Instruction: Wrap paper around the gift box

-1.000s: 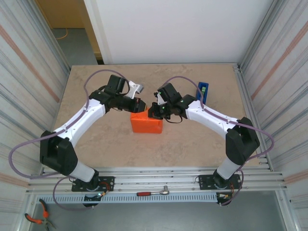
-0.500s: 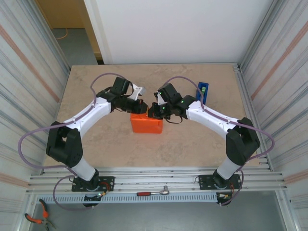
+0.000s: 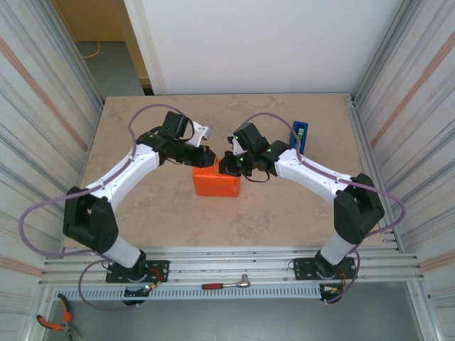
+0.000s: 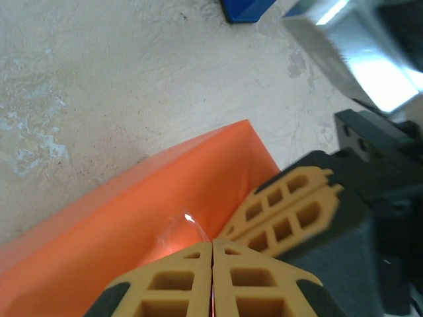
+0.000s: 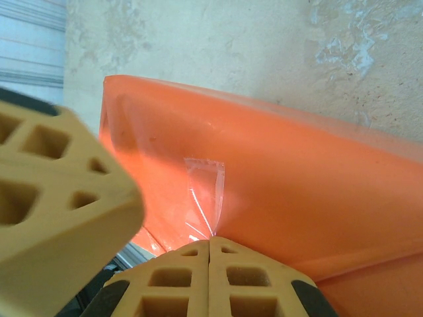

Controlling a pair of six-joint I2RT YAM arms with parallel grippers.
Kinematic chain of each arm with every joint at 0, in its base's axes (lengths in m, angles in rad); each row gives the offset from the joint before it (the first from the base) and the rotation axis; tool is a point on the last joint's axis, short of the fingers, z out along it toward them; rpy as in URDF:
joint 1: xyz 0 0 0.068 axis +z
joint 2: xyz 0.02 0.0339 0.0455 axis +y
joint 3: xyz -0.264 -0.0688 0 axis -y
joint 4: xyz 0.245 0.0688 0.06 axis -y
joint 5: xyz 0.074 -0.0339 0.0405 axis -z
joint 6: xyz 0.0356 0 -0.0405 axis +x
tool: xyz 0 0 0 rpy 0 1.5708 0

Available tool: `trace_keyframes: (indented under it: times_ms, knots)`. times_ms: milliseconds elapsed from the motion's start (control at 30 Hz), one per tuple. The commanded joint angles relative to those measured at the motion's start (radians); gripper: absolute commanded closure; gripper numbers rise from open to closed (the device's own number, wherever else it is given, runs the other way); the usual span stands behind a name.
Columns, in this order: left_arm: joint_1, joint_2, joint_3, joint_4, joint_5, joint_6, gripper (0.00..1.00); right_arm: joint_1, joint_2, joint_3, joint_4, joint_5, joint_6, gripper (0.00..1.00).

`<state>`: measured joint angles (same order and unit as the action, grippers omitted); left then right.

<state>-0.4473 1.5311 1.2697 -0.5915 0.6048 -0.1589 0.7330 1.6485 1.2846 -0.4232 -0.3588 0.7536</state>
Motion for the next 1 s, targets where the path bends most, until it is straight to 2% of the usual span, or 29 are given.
trace_keyframes:
  times_ms: [0, 600, 733, 833, 967]
  knots:
    - [0.001, -0.065, -0.039, -0.039, -0.005, 0.034, 0.9, 0.014, 0.056, -0.064, -0.118, 0.05, -0.017, 1.0]
    - [0.0, -0.101, -0.182, -0.018, -0.037, 0.052, 0.91, 0.014, 0.052, -0.013, -0.144, 0.039, -0.022, 1.0]
    - [-0.001, -0.094, -0.184, -0.018, -0.042, 0.055, 0.92, 0.014, 0.048, 0.023, -0.149, 0.023, -0.023, 0.92]
    - [-0.001, -0.091, -0.188, -0.018, -0.042, 0.055, 0.97, 0.014, 0.044, 0.052, -0.161, 0.017, -0.033, 0.86]
    - [-0.001, -0.091, -0.194, -0.014, -0.04, 0.052, 0.98, 0.014, 0.043, 0.076, -0.177, 0.015, -0.048, 0.83]
